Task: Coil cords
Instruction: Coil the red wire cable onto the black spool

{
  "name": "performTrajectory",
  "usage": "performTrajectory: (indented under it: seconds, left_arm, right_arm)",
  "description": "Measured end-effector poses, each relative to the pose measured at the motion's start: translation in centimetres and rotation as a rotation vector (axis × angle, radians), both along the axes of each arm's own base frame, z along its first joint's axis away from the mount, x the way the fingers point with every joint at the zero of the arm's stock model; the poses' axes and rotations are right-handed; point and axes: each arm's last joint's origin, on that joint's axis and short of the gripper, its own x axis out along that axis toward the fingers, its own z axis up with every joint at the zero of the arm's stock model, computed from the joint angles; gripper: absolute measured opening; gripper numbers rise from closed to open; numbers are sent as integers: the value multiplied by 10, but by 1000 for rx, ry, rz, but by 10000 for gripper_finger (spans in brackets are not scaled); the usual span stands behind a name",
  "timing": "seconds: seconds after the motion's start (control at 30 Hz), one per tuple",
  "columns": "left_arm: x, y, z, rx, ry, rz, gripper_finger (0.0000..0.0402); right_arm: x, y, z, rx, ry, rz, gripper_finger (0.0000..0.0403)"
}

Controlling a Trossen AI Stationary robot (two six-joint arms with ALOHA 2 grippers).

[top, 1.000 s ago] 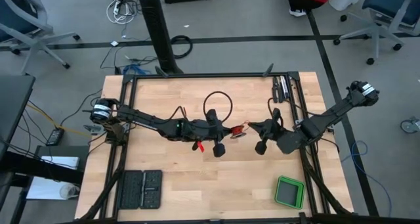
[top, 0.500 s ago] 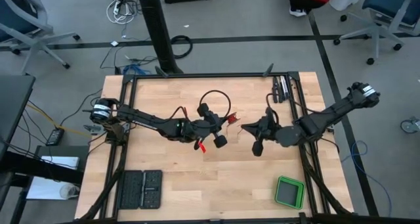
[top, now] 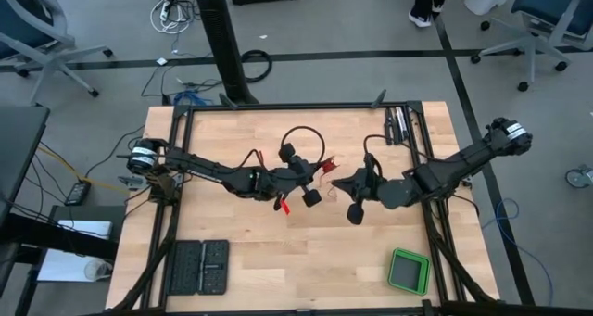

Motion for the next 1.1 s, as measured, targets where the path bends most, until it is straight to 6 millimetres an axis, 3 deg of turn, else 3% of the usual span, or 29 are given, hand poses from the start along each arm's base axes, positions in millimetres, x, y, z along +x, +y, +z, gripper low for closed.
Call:
performTrajectory:
  seconds: [0.2,0.47,0.77,0.9,1.1]
  left_arm:
    - [2,-5,5,-4,-52,-56,1]
    - [5,-12,15,-54,-165,-205,1]
    - [5,-19,13,-47,-133,-263,1]
    - [3,-17,6,-3,-35,-252,1]
    - [-1,-9,-9,58,151,-212,1]
  right_arm:
    - [-12,4,-13,-47,90,-110,0]
    - [-14,6,-18,-44,114,-127,0]
    - [-52,-6,-21,-61,208,-260,0]
    - [-63,-14,-9,-73,176,-286,0]
    - [-70,-19,29,-138,93,-284,0]
